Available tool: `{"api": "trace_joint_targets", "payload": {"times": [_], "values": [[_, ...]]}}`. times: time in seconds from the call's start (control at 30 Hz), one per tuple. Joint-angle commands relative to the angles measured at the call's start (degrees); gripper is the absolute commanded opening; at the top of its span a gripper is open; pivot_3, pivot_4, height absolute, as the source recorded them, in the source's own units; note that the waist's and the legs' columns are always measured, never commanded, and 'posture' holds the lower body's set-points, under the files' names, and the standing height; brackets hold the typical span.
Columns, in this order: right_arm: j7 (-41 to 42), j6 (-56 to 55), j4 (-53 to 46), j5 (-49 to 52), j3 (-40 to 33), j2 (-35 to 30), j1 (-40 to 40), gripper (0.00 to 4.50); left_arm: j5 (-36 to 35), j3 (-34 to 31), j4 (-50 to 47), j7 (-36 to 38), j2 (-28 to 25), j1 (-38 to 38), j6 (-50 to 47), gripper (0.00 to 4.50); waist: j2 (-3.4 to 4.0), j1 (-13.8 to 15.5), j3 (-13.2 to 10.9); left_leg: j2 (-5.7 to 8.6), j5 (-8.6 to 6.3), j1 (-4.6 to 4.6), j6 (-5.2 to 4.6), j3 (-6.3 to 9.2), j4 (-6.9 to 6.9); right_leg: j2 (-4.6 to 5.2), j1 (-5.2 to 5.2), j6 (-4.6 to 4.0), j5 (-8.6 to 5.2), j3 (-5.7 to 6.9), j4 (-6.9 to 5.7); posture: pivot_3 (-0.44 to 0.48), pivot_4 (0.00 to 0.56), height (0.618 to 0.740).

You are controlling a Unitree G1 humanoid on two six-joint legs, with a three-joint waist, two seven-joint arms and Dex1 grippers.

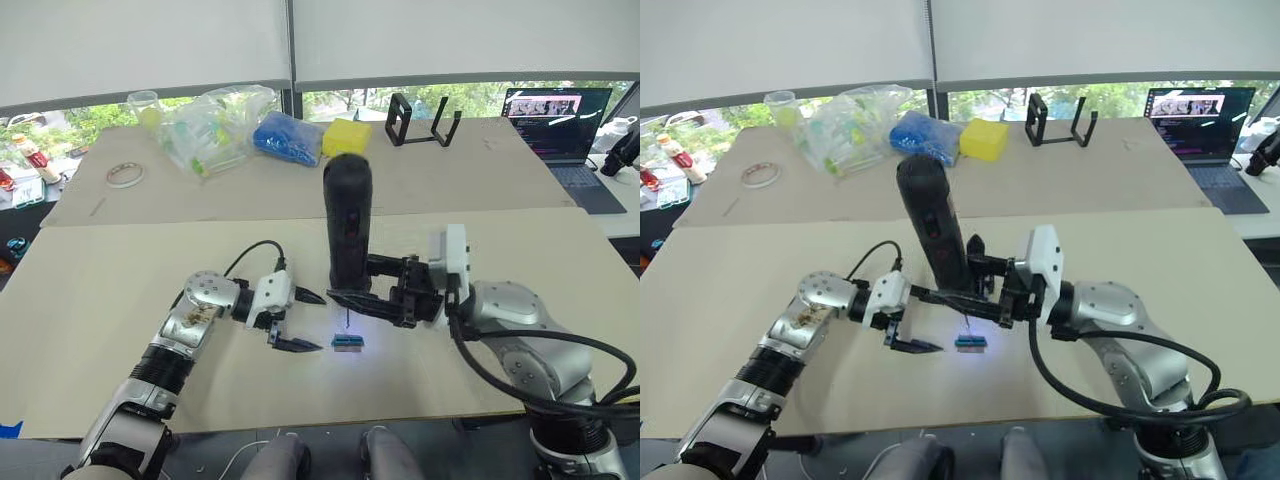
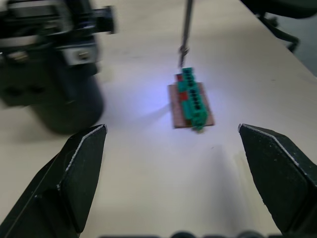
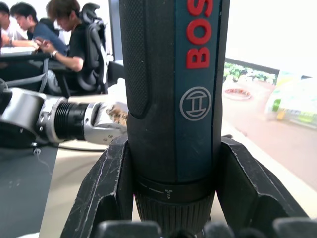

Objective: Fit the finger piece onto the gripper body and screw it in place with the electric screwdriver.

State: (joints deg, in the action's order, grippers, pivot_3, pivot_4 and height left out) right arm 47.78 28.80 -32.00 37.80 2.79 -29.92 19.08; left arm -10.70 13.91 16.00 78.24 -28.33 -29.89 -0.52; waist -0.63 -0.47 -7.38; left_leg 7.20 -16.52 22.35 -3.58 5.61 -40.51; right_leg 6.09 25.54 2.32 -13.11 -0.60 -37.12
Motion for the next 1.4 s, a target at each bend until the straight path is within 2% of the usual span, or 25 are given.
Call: {"api": "trace_joint_targets", "payload": {"times": [0.03, 0.43, 0.83, 0.93, 1.0, 1.17, 1.4], "values": [[-1.06, 1.34, -3.23, 4.27, -3.07, -0.66, 2.14, 1.91, -1.84, -2.52, -2.25, -2.60, 0.00, -0.62, -2.42, 4.50, 0.00, 0.11, 0.00, 0.00, 0.00, 0.00, 0.00, 0.00, 0.00, 0.00, -0.01, 0.00, 0.00, 0.00, 0.00, 0.000, 0.150, 0.740], [-6.06, 10.04, -3.79, 15.04, -6.73, -3.13, 11.35, 1.91, 2.82, -0.29, 5.33, -11.21, 8.71, -4.11, 1.53, 4.50, -0.01, 0.42, 0.00, 0.01, 0.00, 0.00, -0.01, 0.00, 0.00, 0.08, -0.06, 0.00, 0.00, -0.01, 0.04, 0.000, 0.150, 0.740], [-8.61, 12.76, -4.98, 18.88, -8.32, -6.46, 12.30, 1.91, 4.28, -0.41, 14.71, -15.85, 15.68, -7.61, 5.47, 4.50, -0.02, 0.96, -0.01, 0.01, 0.00, 0.01, -0.01, 0.00, -0.01, 0.21, -0.09, 0.00, 0.00, -0.03, 0.04, 0.000, 0.150, 0.740], [-8.97, 12.77, -5.28, 19.44, -8.80, -7.60, 11.86, 1.91, 4.46, 0.05, 17.14, -14.20, 15.94, -8.46, 8.37, 3.61, -0.03, 0.99, -0.01, 0.01, -0.01, 0.00, -0.01, 0.00, -0.02, 0.23, -0.10, 0.00, 0.00, -0.03, 0.05, 0.000, 0.150, 0.740], [-9.33, 12.90, -5.67, 20.15, -9.05, -8.13, 11.57, 1.91, 3.60, 0.18, 18.96, -11.66, 16.30, -9.69, 9.47, 2.73, -0.03, 1.00, -0.01, 0.00, -0.01, 0.00, -0.01, -0.01, -0.01, 0.26, -0.10, 0.00, 0.00, -0.03, 0.06, 0.000, 0.150, 0.740], [-10.34, 13.56, -6.68, 23.07, -9.65, -9.15, 10.41, 1.91, 3.70, 1.00, 27.46, -3.65, 18.77, -15.54, 16.37, 2.76, -0.05, 1.25, -0.03, 0.02, -0.01, 0.02, -0.02, 0.00, -0.03, 0.27, -0.11, 0.00, 0.00, 0.02, 0.08, 0.000, 0.150, 0.740], [-11.15, 13.67, -7.83, 24.84, -10.00, -10.54, 9.50, 1.91, 5.18, -0.40, 40.41, -0.91, 22.32, -24.27, 23.45, 2.76, -0.12, 1.16, -0.07, 0.01, -0.03, 0.19, -0.06, 0.00, -0.16, 0.32, -0.06, 0.02, 0.01, 0.07, 0.09, 0.000, 0.150, 0.740]]}}
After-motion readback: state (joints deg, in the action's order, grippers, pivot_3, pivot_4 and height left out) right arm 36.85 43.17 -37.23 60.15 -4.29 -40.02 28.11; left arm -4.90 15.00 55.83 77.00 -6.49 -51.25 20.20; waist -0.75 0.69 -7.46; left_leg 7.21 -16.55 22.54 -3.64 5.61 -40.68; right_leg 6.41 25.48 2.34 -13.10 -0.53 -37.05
